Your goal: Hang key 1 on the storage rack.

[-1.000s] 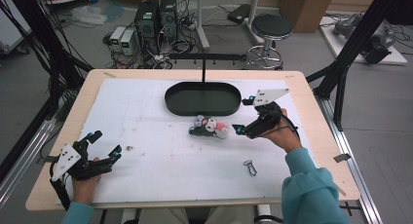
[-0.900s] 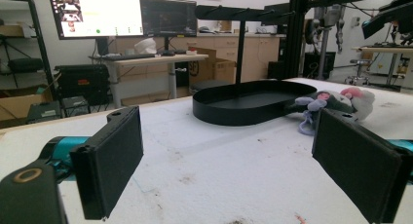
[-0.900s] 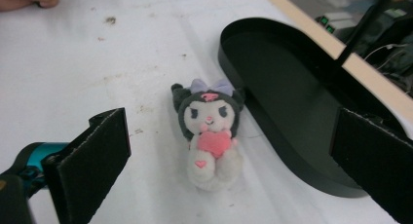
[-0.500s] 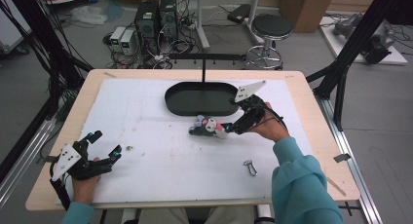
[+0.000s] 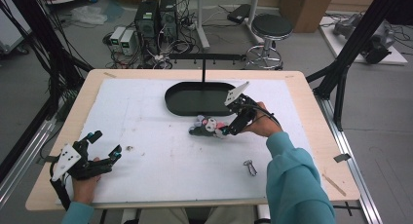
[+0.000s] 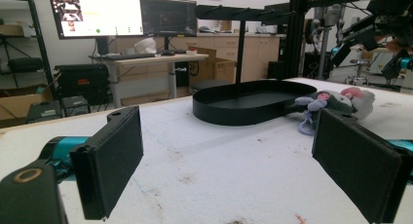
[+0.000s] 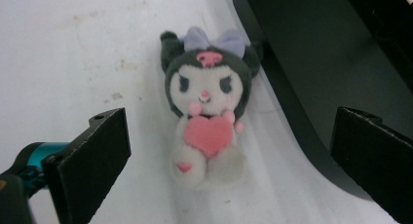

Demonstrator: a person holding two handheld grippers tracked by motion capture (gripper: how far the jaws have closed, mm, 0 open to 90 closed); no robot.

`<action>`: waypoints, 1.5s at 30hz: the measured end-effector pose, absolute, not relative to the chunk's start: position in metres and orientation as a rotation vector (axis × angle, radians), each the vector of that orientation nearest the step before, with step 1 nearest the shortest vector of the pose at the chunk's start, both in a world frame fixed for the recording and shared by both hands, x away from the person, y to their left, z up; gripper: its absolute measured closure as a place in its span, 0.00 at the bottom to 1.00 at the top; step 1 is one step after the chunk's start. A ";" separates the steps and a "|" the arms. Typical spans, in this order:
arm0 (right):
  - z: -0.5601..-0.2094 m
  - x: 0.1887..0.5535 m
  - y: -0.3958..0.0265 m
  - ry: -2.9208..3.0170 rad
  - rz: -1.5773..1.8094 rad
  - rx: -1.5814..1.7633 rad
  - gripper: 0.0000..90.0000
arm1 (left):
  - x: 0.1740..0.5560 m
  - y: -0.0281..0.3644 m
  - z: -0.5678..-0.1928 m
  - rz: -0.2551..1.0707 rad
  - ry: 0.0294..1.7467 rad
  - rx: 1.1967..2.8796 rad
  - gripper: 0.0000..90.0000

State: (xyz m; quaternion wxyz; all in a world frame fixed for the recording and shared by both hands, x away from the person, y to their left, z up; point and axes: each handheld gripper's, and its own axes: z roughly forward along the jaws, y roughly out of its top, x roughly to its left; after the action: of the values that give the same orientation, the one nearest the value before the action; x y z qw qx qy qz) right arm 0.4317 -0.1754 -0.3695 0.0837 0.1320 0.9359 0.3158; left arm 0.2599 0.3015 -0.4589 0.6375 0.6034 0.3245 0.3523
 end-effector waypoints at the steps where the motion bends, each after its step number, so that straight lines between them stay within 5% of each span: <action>1: -0.371 0.432 -0.175 2.799 0.927 0.392 0.01 | 0.260 0.301 -0.459 0.805 0.741 1.378 0.13; 27: -0.408 0.440 -0.152 2.967 0.626 0.406 0.06 | 0.260 0.302 -0.459 0.804 0.741 1.378 0.13; 30: -0.407 0.441 -0.153 2.985 0.621 0.400 0.19 | 0.260 0.302 -0.459 0.803 0.742 1.378 0.13; 41: -0.410 0.441 -0.150 3.013 0.605 0.374 0.31 | 0.260 0.302 -0.459 0.803 0.741 1.378 0.13; 45: -0.409 0.441 -0.149 2.997 0.576 0.338 0.52 | 0.260 0.302 -0.459 0.803 0.741 1.378 0.13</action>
State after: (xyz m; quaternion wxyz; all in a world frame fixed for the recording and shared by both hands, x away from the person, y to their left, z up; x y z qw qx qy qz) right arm 0.4409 -0.1489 -0.4093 0.0353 0.1100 0.9755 0.1875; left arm 0.2600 0.3015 -0.4589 0.6375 0.6036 0.3247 0.3519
